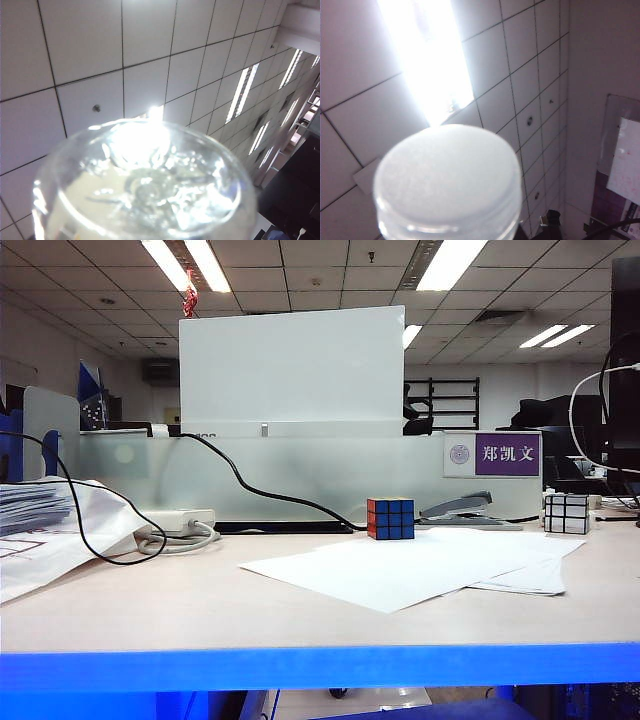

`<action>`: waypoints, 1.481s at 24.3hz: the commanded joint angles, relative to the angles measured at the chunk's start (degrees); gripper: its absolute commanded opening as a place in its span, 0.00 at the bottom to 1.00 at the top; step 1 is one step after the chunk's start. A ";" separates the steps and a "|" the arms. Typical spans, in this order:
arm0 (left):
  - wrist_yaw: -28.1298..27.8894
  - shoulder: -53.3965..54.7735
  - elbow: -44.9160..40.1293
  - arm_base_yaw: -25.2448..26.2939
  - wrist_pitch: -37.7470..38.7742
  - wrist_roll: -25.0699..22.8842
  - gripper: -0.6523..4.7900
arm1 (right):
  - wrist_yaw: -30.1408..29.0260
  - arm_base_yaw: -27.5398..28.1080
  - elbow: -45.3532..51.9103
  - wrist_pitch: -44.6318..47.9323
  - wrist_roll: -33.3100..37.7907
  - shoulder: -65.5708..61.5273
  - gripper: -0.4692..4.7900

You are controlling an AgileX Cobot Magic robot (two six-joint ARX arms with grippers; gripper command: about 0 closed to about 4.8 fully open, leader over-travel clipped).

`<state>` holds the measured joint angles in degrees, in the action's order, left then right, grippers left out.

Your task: Flip the plastic bottle upside down.

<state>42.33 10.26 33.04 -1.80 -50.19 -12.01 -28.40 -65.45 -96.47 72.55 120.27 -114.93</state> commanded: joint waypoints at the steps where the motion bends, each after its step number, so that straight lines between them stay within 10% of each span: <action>1: -0.48 0.55 0.59 0.11 -0.83 0.17 0.72 | -0.48 0.02 -0.17 0.76 0.04 0.31 0.08; 5: -0.50 0.55 0.57 0.11 -0.11 0.15 0.35 | -0.70 0.02 -0.17 0.92 0.17 0.31 0.08; 9: -0.79 0.59 0.57 0.11 0.17 0.00 0.20 | -1.27 0.02 -0.17 1.14 0.13 0.31 0.13; 18: -2.58 0.57 0.61 0.13 -0.07 0.00 0.11 | -2.23 1.97 -0.17 2.58 -2.45 0.31 0.99; 27: -4.22 0.39 1.42 0.20 5.40 4.00 0.11 | -4.17 13.77 -0.17 7.04 -12.57 0.31 1.00; 34: -5.01 0.42 5.31 0.20 20.17 8.96 0.11 | -16.48 31.04 -0.20 8.44 -30.25 0.57 1.00; 36: -5.01 1.36 7.78 0.20 31.36 14.71 0.11 | -22.82 37.31 -0.17 8.39 -33.86 0.55 0.79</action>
<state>37.91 10.74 40.21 -1.78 -24.36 -1.13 -46.96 -29.63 -96.31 79.77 89.08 -114.93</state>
